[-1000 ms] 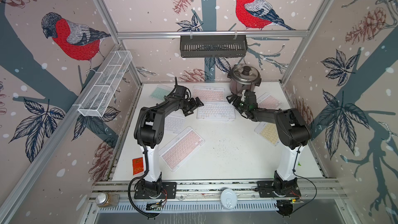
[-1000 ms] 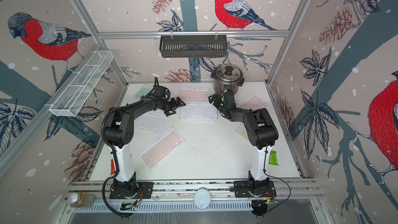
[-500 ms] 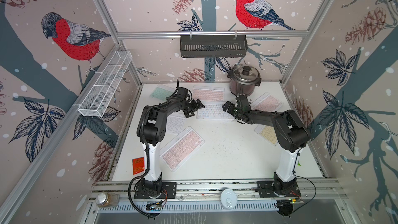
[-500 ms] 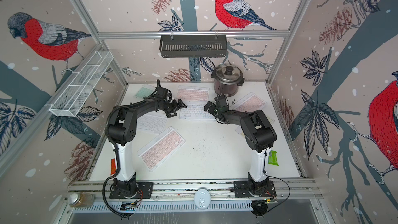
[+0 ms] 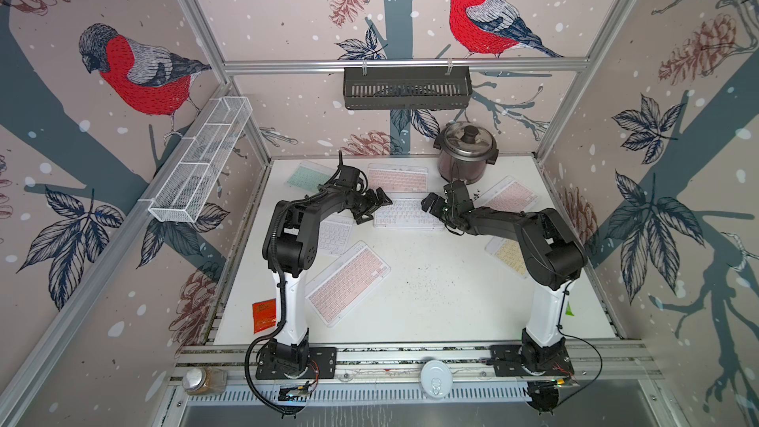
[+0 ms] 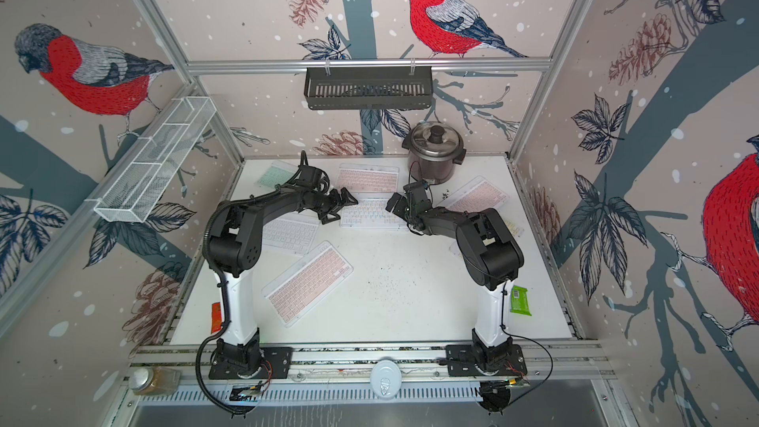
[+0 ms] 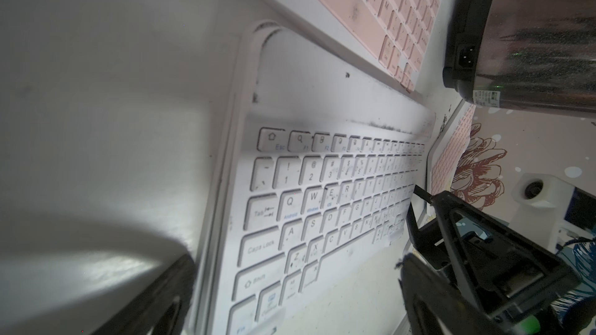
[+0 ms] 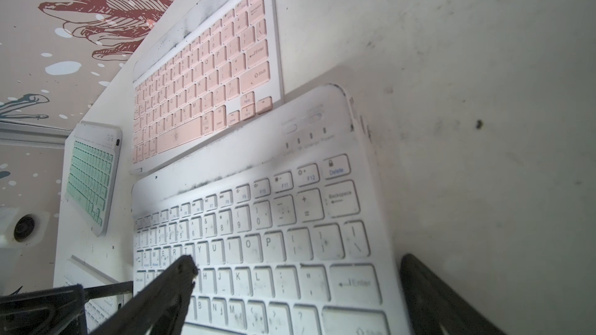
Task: Stack the numeric keypads
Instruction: Move the numeric keypad to the center of the board.
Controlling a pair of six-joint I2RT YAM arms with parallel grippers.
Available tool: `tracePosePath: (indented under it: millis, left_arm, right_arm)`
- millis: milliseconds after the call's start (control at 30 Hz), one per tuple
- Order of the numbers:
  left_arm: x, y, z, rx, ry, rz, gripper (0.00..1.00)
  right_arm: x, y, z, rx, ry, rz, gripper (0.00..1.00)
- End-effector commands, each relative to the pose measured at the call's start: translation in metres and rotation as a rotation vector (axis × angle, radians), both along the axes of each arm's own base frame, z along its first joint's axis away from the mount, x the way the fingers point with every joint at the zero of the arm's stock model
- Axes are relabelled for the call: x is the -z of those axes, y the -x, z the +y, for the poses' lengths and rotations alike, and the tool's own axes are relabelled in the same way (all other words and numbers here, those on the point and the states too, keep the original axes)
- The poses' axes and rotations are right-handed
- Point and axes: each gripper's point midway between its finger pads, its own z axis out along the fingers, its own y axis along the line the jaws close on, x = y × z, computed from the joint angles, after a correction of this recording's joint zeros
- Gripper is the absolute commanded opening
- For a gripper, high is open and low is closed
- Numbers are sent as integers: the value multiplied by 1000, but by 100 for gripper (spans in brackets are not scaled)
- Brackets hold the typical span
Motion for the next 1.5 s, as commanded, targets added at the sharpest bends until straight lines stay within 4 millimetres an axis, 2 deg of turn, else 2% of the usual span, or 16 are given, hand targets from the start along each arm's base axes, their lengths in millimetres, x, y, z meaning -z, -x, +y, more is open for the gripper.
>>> tracePosePath:
  millis: [0,167,300,400,500,633,767,867,1067,1133,1267,1333,1467]
  left_arm:
    - [-6,-1,3,13,-29,-6,99]
    - [-23,1,19,3,-84,-29,99]
    - [-43,15,38,-10,-149,-49,98]
    - [-55,38,50,-25,-189,-51,98]
    - [-54,72,69,-59,-249,-16,98]
    - [-58,114,98,-149,-301,-1,98]
    - [-49,147,125,-261,-283,57,99]
    - [-50,167,137,-349,-216,95,98]
    - [-52,192,175,-525,-227,101,99]
    - [-47,203,186,-591,-224,111,98]
    - [-45,220,207,-698,-287,102,98]
    - [-39,228,212,-726,-315,123,99]
    - [-12,250,220,-775,-366,243,99]
  right_arm:
    - [11,16,-10,7,20,81,100]
    - [4,27,-24,-7,33,65,100]
    - [-3,42,-30,-42,74,46,100]
    - [-11,58,-28,-94,132,9,100]
    - [-22,75,-18,-181,195,-48,100]
    - [-42,101,21,-378,296,-170,100]
    - [-47,126,68,-541,424,-250,100]
    - [-42,143,108,-638,494,-282,100]
    - [-10,169,173,-781,559,-264,100]
    - [1,176,188,-806,564,-246,100]
    - [14,186,204,-831,534,-223,100]
    - [20,187,206,-832,552,-208,100]
    - [33,183,205,-788,629,-172,100]
